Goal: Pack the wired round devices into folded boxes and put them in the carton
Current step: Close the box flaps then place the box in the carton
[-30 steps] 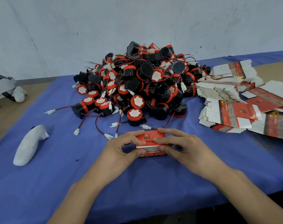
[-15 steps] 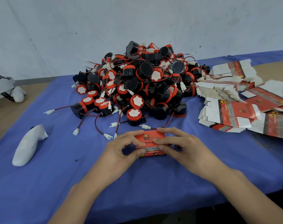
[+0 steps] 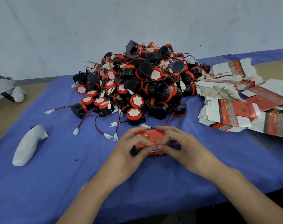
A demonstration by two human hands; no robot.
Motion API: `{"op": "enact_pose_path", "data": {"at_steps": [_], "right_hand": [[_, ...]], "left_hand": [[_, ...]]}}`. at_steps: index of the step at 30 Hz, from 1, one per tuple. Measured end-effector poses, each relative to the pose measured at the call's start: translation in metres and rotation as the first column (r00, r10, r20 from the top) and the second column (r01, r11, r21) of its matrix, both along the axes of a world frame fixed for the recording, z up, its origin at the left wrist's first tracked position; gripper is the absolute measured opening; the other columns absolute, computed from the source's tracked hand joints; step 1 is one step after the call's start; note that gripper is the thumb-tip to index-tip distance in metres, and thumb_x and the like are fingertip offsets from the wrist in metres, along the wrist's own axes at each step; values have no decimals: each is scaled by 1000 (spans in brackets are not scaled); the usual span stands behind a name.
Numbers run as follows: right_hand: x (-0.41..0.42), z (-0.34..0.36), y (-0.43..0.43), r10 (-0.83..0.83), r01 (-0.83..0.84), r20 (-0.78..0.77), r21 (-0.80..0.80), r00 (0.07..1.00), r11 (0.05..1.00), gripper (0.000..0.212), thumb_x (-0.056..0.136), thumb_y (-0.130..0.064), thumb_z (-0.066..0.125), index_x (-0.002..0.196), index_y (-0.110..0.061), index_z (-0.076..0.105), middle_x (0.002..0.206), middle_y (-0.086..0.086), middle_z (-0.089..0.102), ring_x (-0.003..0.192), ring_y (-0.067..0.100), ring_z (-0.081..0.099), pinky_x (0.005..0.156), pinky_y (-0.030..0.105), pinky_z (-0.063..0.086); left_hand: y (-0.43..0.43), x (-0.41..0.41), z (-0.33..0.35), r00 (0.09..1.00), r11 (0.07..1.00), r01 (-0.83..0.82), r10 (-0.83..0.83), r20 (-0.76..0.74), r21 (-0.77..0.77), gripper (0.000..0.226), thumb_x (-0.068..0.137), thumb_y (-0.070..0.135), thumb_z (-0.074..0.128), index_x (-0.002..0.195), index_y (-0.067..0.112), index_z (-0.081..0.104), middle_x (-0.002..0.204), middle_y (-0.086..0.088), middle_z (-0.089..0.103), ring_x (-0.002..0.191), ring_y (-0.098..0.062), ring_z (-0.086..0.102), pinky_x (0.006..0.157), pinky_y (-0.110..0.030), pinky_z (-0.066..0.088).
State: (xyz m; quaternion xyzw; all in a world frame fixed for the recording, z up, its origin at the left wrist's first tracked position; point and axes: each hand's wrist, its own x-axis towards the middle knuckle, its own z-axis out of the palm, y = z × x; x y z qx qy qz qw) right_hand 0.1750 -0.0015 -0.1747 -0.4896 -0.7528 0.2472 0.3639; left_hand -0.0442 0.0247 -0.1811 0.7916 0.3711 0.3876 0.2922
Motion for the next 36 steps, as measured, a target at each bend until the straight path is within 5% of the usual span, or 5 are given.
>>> {"op": "enact_pose_path", "data": {"at_steps": [9,16,23,28,36], "right_hand": [[0,1,-1,13,-15,-70,-30,997,999,6,84,-58,58,89,-56,60,138,-47,35,131,-11,43,89,9,40],[0,6,1,50,-64,-136,-98,989,993,5,93,-41,65,91,-36,64,127,-20,61,99,12,64,87,30,53],[-2,5,1,32,-59,-226,-113,974,992,14,95,-28,68,89,-41,65,123,-20,63,103,7,64,87,21,51],[-17,15,-5,12,-60,-445,-93,895,994,11,93,-37,64,103,-35,63,123,7,61,112,13,64,88,26,54],[-45,19,-13,-101,43,-643,-105,759,994,18,92,-48,57,101,-33,62,113,13,59,87,16,61,73,23,52]], "left_hand": [[0,-1,1,1000,1000,8,-8,-12,15,22,87,49,63,109,46,65,141,27,42,137,-3,41,99,-15,45],[-1,0,4,997,1000,-29,29,-72,-1,30,82,54,63,112,58,64,143,38,33,133,18,31,95,-1,36],[-6,8,8,986,980,-96,117,116,-173,17,81,26,80,77,40,70,138,31,47,127,11,47,95,-22,52],[-13,14,25,948,970,-92,155,279,-226,21,72,56,77,87,43,70,130,31,57,116,6,58,87,-20,54],[-28,39,31,871,972,-17,129,474,-234,14,94,38,61,105,31,67,105,9,70,96,-8,70,74,-13,53]]}}
